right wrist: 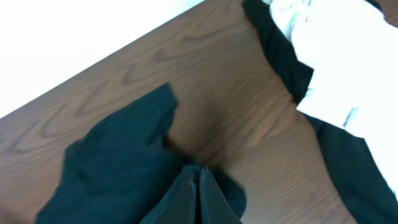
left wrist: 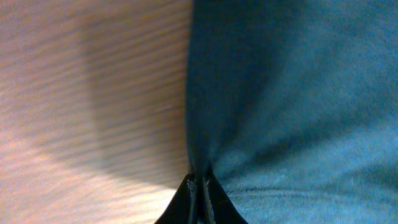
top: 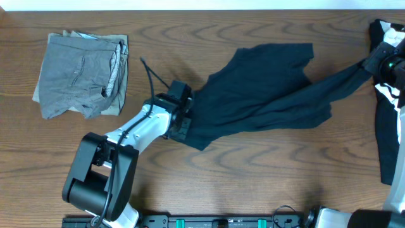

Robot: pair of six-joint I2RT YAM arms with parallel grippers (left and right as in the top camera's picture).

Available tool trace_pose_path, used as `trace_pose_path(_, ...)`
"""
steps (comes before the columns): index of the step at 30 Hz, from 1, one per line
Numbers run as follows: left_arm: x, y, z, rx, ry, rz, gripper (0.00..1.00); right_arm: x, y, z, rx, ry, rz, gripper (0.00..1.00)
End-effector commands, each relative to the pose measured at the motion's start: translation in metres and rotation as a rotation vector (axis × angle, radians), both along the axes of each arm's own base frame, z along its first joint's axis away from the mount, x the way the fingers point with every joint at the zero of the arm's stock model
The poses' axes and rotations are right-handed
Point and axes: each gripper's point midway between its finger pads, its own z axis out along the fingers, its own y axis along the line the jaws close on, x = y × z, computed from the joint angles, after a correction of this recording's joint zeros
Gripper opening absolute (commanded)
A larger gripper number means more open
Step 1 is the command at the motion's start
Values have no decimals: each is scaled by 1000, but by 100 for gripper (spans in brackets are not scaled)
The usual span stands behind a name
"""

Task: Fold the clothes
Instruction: 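Grasp the T-shirt's left hem corner with the left gripper, then grasp the right hem corner with the right gripper and stretch the shirt apart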

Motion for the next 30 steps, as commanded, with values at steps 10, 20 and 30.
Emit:
trace_pose_path(10, 9, 45, 15, 79, -56, 177, 6, 80, -47, -111, -67, 105, -39, 59)
trace_pose_path(20, 13, 44, 25, 64, -91, 180, 6, 28, 3, -146, 204, 330, 74, 51)
trace_pose_path(30, 12, 42, 25, 54, -87, 182, 6, -51, 113, -215, 399, 661, 328, 52)
